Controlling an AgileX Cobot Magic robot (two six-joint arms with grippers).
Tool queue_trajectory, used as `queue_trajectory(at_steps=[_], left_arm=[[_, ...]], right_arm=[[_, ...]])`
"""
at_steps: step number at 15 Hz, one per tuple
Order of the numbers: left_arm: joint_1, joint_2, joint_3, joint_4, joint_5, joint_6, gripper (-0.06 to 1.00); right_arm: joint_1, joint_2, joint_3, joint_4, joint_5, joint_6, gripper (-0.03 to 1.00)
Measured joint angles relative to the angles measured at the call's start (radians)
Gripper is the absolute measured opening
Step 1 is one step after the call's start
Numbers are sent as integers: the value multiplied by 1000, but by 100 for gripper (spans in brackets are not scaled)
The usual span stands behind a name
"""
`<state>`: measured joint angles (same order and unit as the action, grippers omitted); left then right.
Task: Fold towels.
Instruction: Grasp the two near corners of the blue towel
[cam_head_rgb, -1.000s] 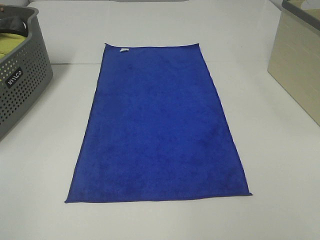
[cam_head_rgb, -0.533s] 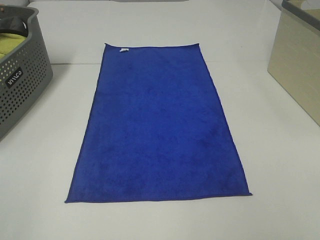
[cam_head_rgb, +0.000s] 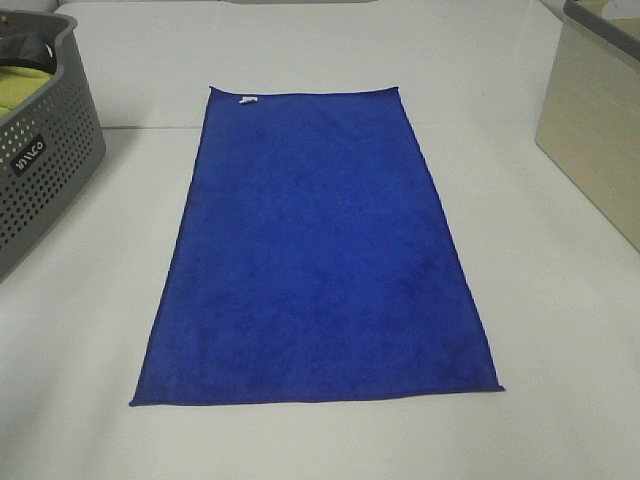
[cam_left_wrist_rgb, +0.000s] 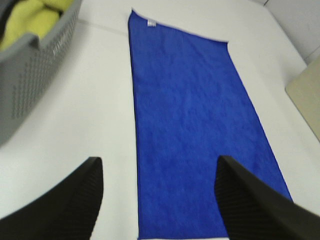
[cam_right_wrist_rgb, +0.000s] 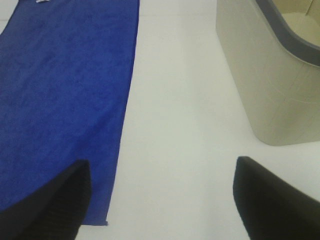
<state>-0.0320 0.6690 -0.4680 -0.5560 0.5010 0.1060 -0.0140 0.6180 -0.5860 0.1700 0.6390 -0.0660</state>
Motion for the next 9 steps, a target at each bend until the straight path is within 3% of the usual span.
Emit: queue_trajectory(at_steps=[6, 9], left_arm=[[0, 534, 1, -410, 62, 391, 62], [0, 706, -3, -546, 70, 550, 62]], right_arm=[[0, 487, -201, 52, 126, 0, 76], [0, 684, -217, 161, 141, -67, 76]])
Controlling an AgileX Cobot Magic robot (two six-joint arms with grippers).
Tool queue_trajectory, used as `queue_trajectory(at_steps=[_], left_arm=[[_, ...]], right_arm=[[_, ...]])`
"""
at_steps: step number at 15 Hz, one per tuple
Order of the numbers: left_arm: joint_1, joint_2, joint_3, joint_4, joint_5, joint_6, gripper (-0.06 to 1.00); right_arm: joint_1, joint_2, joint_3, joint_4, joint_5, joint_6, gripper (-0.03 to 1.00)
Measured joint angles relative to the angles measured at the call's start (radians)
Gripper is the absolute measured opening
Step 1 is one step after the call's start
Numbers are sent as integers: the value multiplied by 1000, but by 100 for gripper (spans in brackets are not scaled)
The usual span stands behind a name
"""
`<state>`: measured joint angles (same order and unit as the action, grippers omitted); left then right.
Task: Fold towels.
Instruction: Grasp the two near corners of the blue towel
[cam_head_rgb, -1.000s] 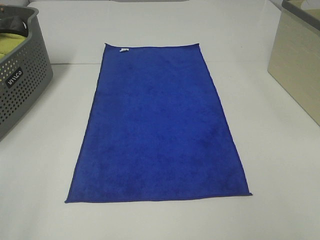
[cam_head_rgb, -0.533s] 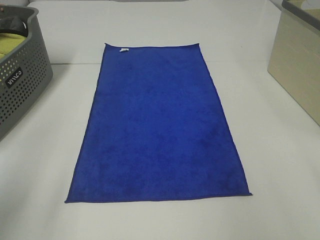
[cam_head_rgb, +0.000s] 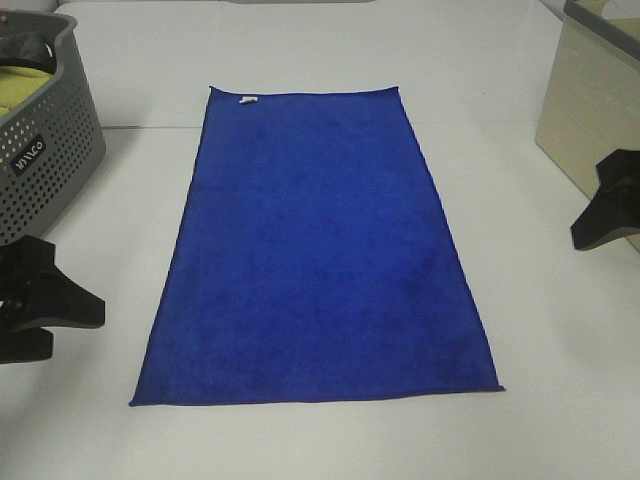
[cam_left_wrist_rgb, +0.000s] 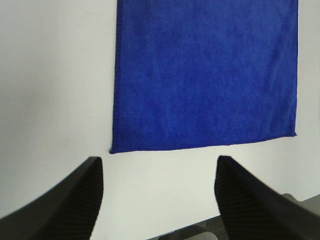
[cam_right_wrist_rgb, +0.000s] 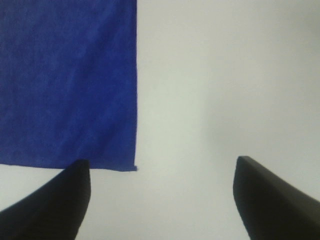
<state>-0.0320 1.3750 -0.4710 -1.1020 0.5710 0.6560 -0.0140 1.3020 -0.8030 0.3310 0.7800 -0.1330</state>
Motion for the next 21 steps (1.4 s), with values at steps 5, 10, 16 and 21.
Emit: queue_trajectory(at_steps=[5, 10, 16, 21], left_arm=[[0, 229, -94, -70, 55, 63, 62], [0, 402, -101, -201, 73, 233, 69], [-68, 514, -135, -382, 66, 483, 69], [-125, 568, -196, -417, 83, 490, 69]], right_arm=[[-3, 266, 0, 226, 7, -241, 76], [-4, 458, -1, 416, 15, -444, 76], [-4, 548, -2, 513, -48, -539, 76], [-4, 617, -6, 562, -42, -578, 72]])
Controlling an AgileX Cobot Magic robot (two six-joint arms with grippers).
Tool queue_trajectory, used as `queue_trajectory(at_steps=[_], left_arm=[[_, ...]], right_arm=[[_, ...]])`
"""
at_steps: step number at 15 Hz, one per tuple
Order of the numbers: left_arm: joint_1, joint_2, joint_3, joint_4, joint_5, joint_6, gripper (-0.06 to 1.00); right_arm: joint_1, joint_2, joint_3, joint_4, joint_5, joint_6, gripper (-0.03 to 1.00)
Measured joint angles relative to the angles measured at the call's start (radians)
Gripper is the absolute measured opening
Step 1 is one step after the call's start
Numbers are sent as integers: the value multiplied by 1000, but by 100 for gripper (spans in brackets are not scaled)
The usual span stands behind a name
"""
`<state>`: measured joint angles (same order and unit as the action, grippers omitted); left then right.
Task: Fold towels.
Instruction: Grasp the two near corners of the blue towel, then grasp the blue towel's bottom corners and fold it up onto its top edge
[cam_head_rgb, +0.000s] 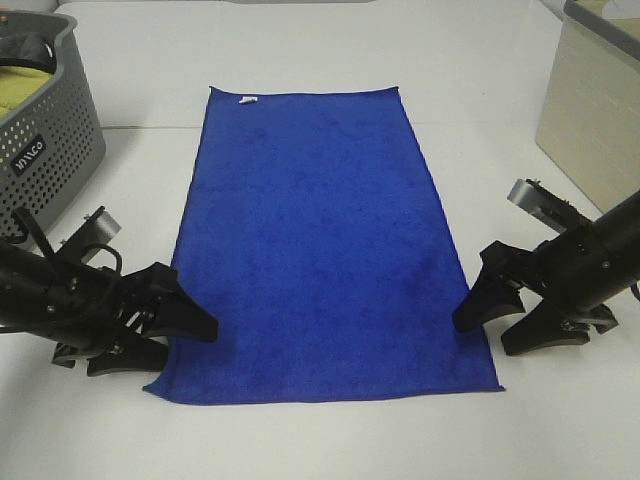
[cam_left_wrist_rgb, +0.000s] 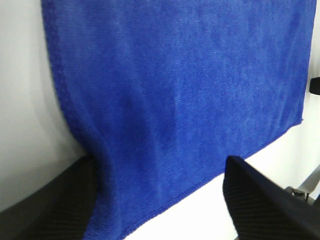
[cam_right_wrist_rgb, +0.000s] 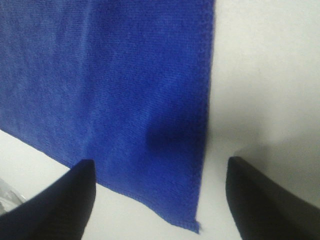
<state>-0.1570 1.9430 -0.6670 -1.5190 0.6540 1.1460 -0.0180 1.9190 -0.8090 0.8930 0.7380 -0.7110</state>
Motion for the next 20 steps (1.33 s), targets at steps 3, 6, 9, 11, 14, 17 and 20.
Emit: queue_trajectory(at_steps=[3, 6, 9, 11, 14, 17, 20], left_arm=[[-26, 27, -32, -5, 10, 0, 63], [-26, 34, -35, 1, -26, 0, 42], [-26, 39, -35, 3, -37, 0, 13], [-26, 39, -35, 3, -37, 0, 1], [-26, 39, -35, 7, -37, 0, 0], [-26, -7, -35, 66, -37, -31, 0], [-26, -59, 6, 190, -37, -138, 0]], right_arm=[[0, 64, -31, 99, 59, -59, 64], [0, 93, -36, 115, 75, -66, 56], [0, 106, -36, 124, 73, -66, 44], [0, 117, -36, 117, 52, -61, 22], [0, 118, -36, 107, 40, -46, 3], [0, 115, -36, 93, 44, -8, 2], [0, 38, 29, 49, 41, 24, 2]])
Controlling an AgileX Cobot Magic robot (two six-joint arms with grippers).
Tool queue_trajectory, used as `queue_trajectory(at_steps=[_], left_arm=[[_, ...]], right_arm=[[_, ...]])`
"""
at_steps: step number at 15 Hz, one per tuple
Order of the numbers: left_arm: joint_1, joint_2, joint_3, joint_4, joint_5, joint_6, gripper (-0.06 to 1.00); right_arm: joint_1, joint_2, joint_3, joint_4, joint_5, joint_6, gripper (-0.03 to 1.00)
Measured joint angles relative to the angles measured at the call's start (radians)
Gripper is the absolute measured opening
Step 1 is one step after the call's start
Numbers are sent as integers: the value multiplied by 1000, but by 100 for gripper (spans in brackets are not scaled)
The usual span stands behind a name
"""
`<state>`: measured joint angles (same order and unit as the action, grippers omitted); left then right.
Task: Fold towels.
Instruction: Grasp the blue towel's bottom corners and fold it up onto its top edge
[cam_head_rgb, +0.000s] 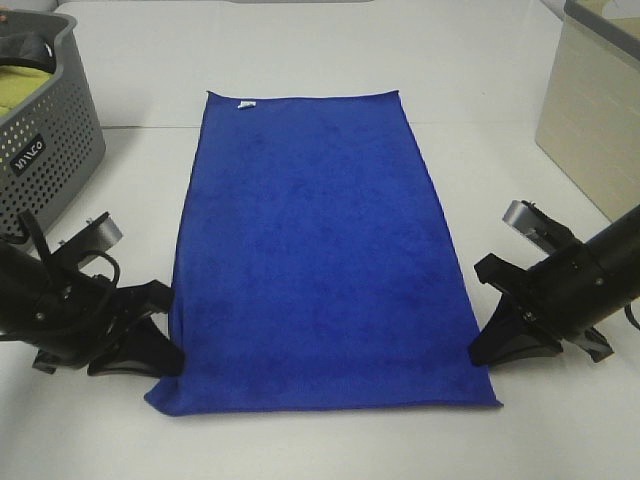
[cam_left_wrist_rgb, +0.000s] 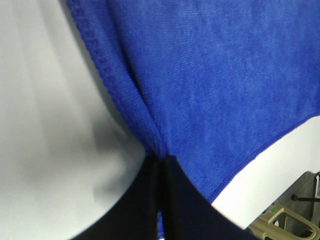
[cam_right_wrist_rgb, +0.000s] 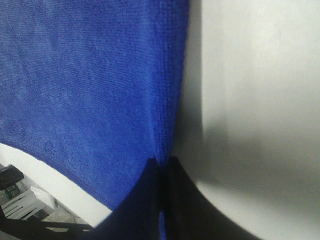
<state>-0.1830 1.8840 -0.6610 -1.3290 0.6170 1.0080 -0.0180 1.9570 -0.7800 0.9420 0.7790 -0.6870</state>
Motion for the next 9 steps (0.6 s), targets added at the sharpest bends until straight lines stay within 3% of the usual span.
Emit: queue_trajectory(at_steps=[6, 9], left_arm=[[0, -166, 233, 5, 0, -7, 0], [0, -236, 286, 5, 11, -7, 0]], right_arm=[[0, -203, 232, -6, -5, 19, 2], [0, -282, 316, -15, -16, 24, 2]])
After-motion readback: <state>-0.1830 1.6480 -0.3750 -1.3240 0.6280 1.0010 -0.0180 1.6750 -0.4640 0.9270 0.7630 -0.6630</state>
